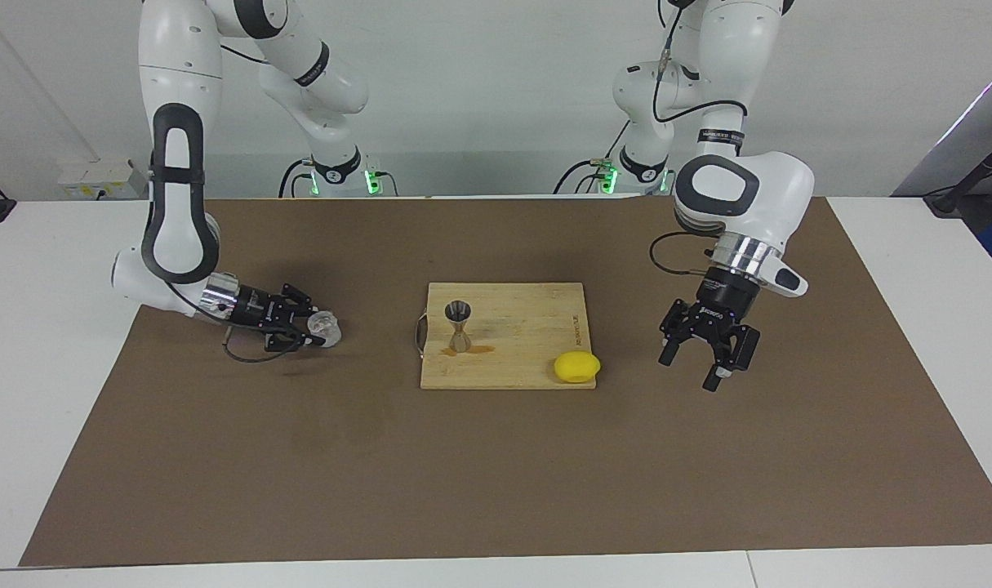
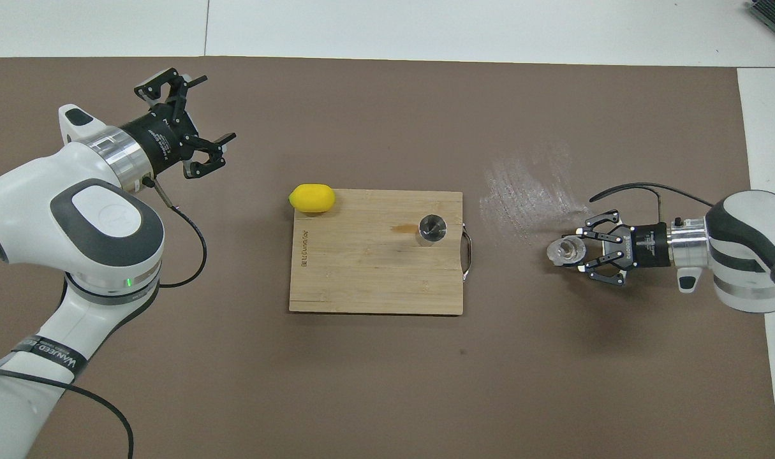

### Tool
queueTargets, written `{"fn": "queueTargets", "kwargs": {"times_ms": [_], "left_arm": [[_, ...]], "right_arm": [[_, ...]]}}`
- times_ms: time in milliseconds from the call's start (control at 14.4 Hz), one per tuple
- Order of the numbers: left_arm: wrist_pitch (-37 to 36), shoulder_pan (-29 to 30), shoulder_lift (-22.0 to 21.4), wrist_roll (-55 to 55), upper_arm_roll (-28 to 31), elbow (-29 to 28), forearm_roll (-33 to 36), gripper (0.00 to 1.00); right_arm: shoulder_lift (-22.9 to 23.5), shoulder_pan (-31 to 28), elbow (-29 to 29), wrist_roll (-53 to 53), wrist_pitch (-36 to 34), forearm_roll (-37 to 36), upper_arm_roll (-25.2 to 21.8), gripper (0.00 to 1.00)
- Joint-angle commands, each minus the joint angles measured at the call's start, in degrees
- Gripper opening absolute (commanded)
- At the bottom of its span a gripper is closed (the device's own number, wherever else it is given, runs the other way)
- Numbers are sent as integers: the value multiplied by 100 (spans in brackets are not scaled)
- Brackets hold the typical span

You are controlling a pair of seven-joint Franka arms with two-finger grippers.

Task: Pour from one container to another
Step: 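Grasp the clear glass cup with the right gripper while the left gripper retracts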

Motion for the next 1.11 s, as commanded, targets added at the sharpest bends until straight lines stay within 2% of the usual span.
{"fn": "queueTargets", "kwargs": {"times_ms": [0, 139, 347, 485, 624, 901, 1040], "left_arm": [[-461, 52, -103, 3, 171, 15, 1219, 100], [-1005, 52, -94, 3, 408, 243, 2449, 100], [-2128, 52, -94, 82, 734, 638, 3733, 100], [-2885, 43, -129, 143, 840, 824, 4866, 100], [-3527, 43, -383, 397, 832, 807, 5772, 100], [-4933, 139, -945, 2608, 989, 815, 6198, 100], [-5618, 280, -1244, 3689, 1060, 842, 6190, 100]], "right_arm": [[-373, 28, -144, 142, 123, 157, 72, 0], [-724, 492, -135, 677, 168, 149, 47, 0], [-1033, 897, -135, 1241, 579, 114, 46, 0], [-1078, 1222, 39, 1654, 694, 35, 38, 0], [-1060, 1451, 329, 2268, 827, -420, 46, 0], [-928, 1759, 805, 2876, 879, -852, 46, 0], [-937, 2083, 841, 3271, 1256, -1238, 46, 0]]}}
